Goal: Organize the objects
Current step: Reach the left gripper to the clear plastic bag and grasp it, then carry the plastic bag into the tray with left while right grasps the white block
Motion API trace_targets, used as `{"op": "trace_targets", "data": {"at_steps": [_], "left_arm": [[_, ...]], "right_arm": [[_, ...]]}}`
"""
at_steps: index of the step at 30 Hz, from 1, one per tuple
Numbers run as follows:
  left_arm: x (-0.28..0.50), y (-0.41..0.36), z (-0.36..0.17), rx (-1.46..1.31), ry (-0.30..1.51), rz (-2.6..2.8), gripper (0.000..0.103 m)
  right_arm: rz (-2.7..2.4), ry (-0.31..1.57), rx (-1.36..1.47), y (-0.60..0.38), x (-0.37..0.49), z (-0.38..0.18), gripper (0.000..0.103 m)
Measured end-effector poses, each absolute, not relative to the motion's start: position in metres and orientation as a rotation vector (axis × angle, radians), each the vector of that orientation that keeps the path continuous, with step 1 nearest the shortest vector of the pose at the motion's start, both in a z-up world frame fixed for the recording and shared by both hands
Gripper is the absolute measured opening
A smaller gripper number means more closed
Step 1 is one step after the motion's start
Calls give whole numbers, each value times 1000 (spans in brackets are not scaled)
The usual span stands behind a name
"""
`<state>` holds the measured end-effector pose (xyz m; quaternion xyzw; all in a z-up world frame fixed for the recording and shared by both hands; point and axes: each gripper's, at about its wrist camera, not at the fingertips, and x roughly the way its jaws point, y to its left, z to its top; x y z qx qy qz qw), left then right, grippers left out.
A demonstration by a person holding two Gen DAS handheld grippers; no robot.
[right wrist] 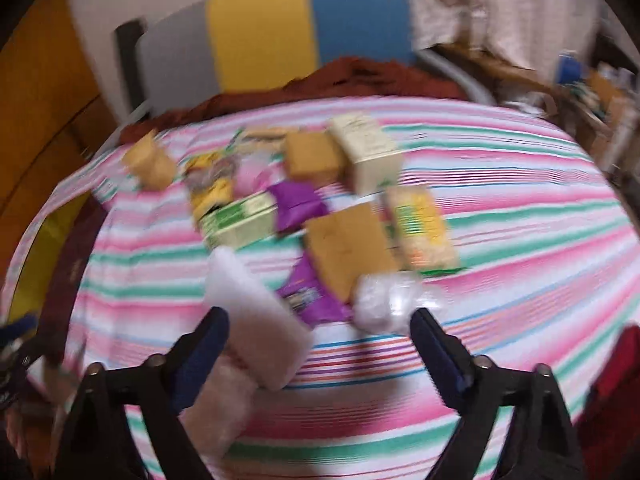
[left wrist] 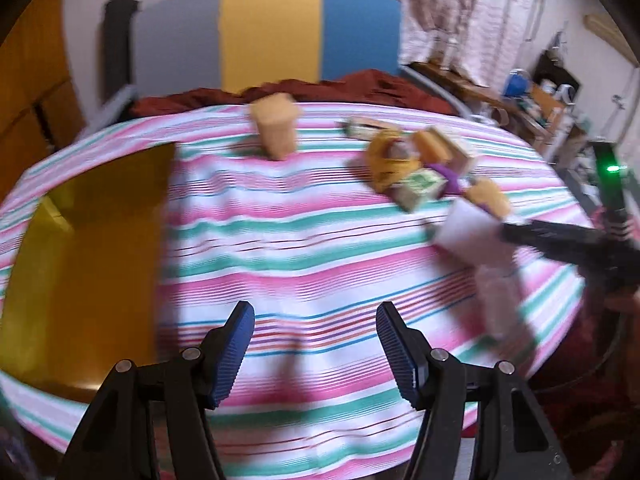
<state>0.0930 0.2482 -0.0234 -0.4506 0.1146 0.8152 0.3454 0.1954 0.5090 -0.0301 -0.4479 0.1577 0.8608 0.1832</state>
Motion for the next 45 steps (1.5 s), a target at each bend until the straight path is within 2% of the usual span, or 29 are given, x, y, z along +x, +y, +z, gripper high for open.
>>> {"op": "trace_targets", "data": {"at_steps": [2,4,9,16,21,23,24,25,26,31,35,45], "left_arm": [[94,262,-24,-1186,273,2059,64],[98,278,-23,-1186,276,2017,64],[112,332,-36,-1192,346,1875,65],[134,383,-60,-1246,349,1649,65],[141,398,-83,-1298,350,1615,64],[143,396,-83,-1263,336,1637,63],[145,395,-83,-1238,346,1654,56],[146,395,-84,-1228,366,1669,38],[147,393,-84,-1208,401,1696,35],[144,370,-83,-1171,391,1753,34],[134,337,-78,-1178,310,1832,34],[96,268,-55,-1131,189,1977,34]], "right_arm": [[2462,435,-1297,505,191,-33,77],[2483,466,-1297,504,188,-37,75],[2501,598,-1185,519,198,-27,78],[2469,543,-1083,530,209,-11,84],[2467,502,-1041,530,213,-4,85],[2470,492,-1040,529,212,-4,85],[2475,488,-1048,528,211,-4,85],[2480,482,-1061,526,209,-6,85],[2485,472,-1075,523,207,-7,85],[2505,404,-1142,509,197,-16,85],[2518,351,-1183,499,189,-23,84],[2573,79,-1234,465,172,-35,83]]}}
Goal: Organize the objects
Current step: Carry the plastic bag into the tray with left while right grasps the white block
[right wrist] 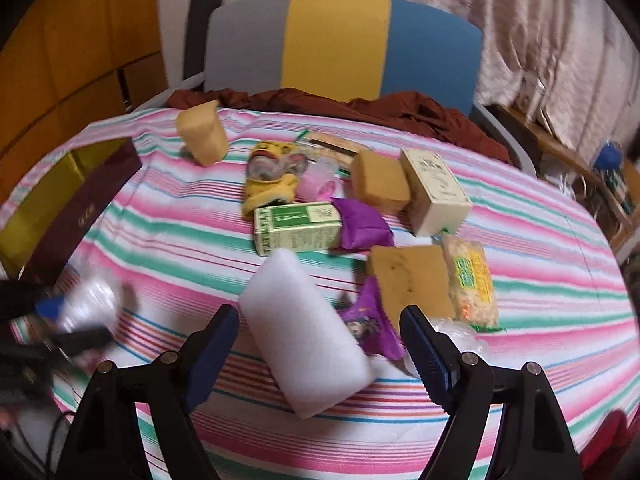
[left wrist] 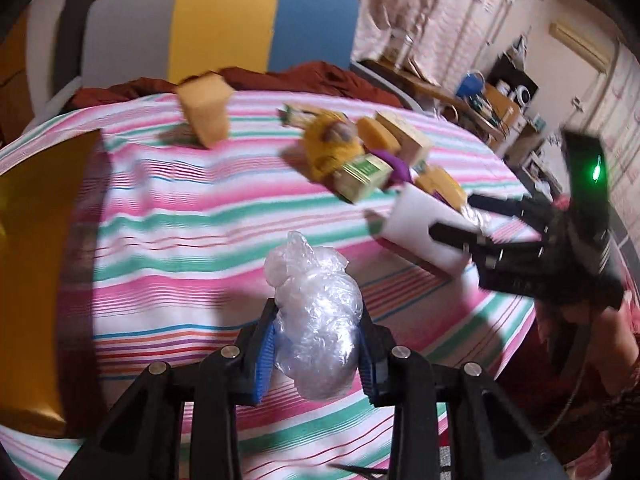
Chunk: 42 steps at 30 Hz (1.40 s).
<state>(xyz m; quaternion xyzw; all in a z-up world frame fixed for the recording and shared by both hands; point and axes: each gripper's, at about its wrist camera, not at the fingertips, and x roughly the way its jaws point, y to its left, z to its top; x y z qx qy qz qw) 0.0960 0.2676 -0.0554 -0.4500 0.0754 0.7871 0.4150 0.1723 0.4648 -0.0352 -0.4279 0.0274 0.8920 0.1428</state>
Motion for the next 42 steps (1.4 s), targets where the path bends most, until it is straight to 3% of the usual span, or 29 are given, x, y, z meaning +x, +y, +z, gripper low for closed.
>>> {"op": "trace_targets", "data": {"at_steps": [9,13,33,42], "left_arm": [[65,206,-38,-1141,75,2083,34],[50,181,-35,-1148,33,2134,34],[-8,70,-49,-1239,-41,2400,35],[-29,43,-64,-1327,-30,2467,35]], "right_arm": [[2524,-113,-1364,448,160,-63,76],[2506,-149,-1357,450,160,-65,66],[2531,-93,-1247,446,165,-53,36],[2607,17,-1213,432,167,-40,23]]}}
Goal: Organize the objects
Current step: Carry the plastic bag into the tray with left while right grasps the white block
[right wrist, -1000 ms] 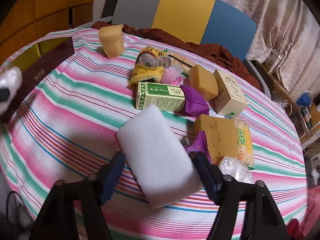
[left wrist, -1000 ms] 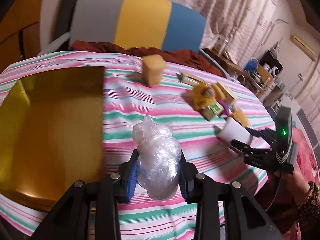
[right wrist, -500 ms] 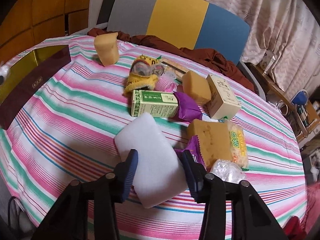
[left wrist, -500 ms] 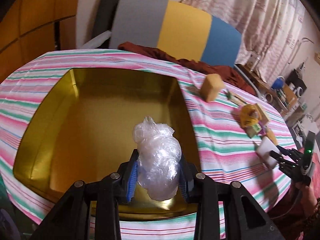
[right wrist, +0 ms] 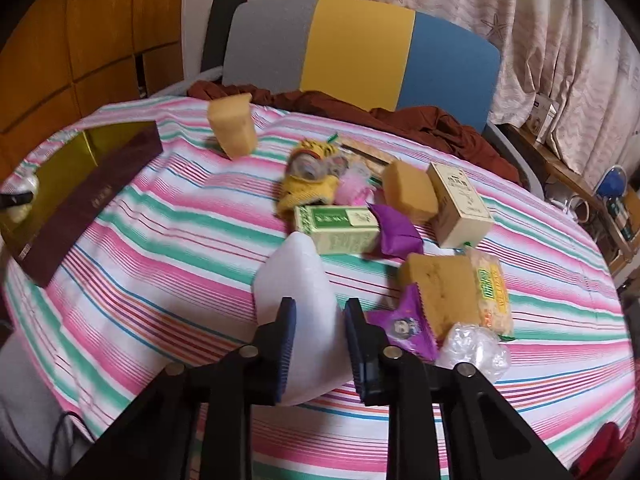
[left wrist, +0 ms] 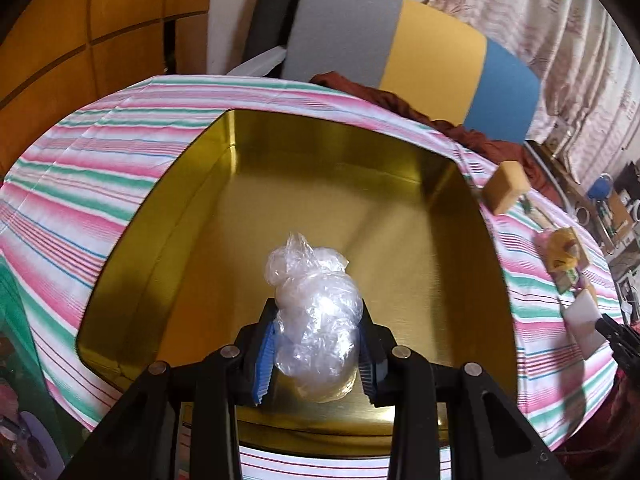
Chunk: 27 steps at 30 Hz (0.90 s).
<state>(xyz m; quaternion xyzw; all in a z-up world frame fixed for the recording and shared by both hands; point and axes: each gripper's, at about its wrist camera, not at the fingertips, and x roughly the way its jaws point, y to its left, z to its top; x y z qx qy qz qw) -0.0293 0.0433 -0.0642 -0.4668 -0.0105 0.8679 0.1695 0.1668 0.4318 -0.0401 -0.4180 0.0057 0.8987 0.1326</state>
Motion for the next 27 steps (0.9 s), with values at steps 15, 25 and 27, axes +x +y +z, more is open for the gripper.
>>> {"op": "trace_targets", "data": {"at_steps": [15,25,27], "left_arm": [[-52,21,-80,-1400,23,2506,36],[-49,11,-51,-1367,-65,2557,48],[-48,3,-42,-1351,-107,2601,48]], "right_arm": [[2508,155,-1371,433,158,-57,39],[2457,154,-1525,424,143,-80,66],[2454,140,-1512,419,142,-82,67]]}}
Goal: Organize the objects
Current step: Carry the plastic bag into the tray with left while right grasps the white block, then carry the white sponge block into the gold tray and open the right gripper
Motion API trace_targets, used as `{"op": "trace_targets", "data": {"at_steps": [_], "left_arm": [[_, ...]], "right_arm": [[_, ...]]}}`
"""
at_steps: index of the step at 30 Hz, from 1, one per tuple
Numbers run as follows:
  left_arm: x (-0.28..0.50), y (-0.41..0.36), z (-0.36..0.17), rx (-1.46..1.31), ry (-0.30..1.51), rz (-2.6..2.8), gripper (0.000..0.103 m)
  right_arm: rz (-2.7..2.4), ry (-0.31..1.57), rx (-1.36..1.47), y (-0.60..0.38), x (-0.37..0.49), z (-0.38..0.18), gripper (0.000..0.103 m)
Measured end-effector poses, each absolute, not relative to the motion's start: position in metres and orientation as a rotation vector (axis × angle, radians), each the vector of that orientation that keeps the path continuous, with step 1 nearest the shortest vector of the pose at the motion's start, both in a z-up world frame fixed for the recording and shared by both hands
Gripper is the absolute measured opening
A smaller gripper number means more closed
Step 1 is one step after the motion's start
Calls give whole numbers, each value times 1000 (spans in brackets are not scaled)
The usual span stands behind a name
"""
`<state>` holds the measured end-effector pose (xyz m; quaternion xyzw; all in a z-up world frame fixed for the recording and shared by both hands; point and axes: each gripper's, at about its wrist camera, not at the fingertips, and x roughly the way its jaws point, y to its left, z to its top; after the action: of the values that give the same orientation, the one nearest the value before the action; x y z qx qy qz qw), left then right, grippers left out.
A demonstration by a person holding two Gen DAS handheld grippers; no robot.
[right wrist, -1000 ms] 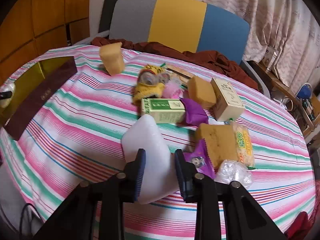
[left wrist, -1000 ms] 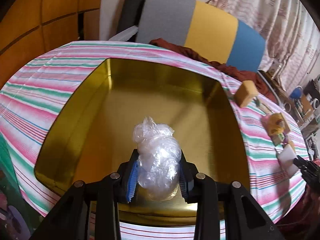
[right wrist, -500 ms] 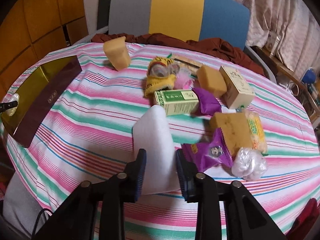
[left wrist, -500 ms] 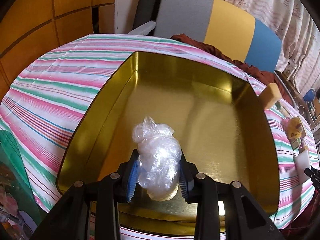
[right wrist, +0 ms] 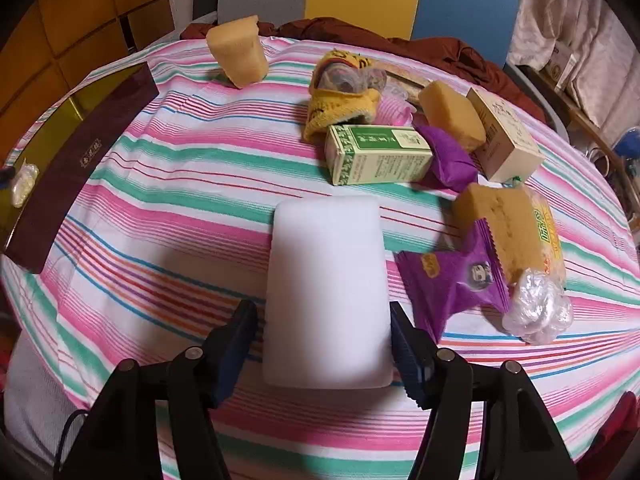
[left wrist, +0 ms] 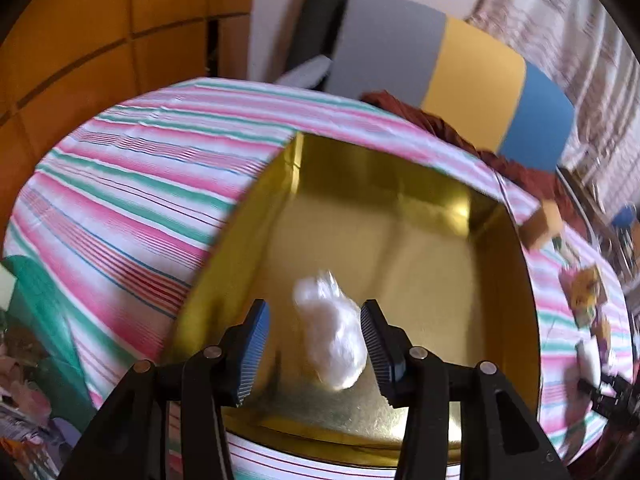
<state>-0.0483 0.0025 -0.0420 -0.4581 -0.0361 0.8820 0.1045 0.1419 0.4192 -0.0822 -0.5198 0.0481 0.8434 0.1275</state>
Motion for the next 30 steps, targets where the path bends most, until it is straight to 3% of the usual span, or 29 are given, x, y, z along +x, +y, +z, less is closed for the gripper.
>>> {"op": "trace_targets", "data": {"at_steps": [3,9,15,23,30], "left_arm": [[-49,-10,-30,-1336,-188,2635,48],[-46,-26,-15,-1315,-269,2676,48],[-46,-24,-11,-1345,-264,2685,48],[-40,-28,11,-1271,-252,2733,48],[-39,-36,25,-1235,-268,2753,48]], "right_arm": [[2454,162,-1511,418,141,-82,56],[2441,262,-1487,416,141,-75,55],[2588,371,-1389,389,136,-34,56],[2908,373,-1369,269,66,12,56],[2935,347,-1547,173,-12,-19,57]]}}
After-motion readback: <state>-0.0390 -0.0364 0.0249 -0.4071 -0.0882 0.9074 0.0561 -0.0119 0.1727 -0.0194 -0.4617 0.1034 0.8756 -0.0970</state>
